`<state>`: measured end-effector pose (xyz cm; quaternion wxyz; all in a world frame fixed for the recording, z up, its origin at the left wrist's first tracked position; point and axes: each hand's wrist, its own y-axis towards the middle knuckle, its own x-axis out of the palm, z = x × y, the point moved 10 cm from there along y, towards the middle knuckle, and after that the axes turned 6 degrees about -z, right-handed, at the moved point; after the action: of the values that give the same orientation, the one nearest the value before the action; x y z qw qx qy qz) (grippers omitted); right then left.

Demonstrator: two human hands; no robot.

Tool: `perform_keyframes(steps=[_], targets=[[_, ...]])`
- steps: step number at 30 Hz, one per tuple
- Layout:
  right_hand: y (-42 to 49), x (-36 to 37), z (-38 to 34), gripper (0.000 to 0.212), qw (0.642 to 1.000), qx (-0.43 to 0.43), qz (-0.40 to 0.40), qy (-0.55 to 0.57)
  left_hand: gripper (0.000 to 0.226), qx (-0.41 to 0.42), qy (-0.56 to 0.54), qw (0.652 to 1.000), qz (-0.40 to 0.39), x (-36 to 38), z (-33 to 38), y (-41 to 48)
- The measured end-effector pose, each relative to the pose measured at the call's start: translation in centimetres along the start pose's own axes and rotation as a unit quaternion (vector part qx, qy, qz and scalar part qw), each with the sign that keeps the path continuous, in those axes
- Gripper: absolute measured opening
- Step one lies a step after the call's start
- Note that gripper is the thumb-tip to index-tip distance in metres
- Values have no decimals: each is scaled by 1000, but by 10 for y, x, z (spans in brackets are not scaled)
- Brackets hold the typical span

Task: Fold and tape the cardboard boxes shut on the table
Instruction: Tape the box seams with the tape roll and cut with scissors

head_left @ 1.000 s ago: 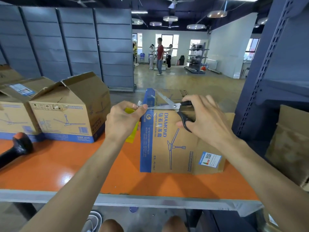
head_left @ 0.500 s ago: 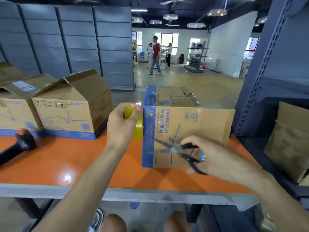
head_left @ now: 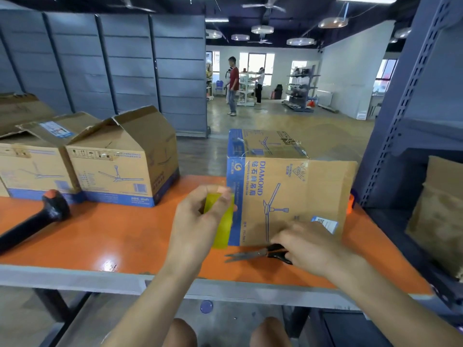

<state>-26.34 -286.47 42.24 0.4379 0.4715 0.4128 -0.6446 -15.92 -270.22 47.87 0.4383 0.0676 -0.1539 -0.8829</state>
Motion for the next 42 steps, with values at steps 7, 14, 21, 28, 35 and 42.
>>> perform_keyframes(steps=[7, 14, 21, 28, 35, 42], targets=[[3, 17, 2, 36, 999, 4, -15, 35, 9, -31, 12, 999, -25, 17, -1, -7], [-5, 12, 16, 46, 991, -12, -8, 137, 11, -16, -22, 998, -52, 37, 6, -8], [-57, -82, 9, 15, 825, -67, 242, 507, 18, -6, -66, 998, -6, 48, 10, 1], [-51, -66, -1, 63, 745, -27, 202, 635, 22, 26, -68, 997, 5, 62, 22, 8], [-50, -61, 14, 37, 696, 55, 239, 675, 10, 141, 26, 989, -38, 66, 68, 23], [-44, -73, 25, 26, 629, 36, 264, 731, 17, 144, 101, 976, -125, 64, 98, 82]])
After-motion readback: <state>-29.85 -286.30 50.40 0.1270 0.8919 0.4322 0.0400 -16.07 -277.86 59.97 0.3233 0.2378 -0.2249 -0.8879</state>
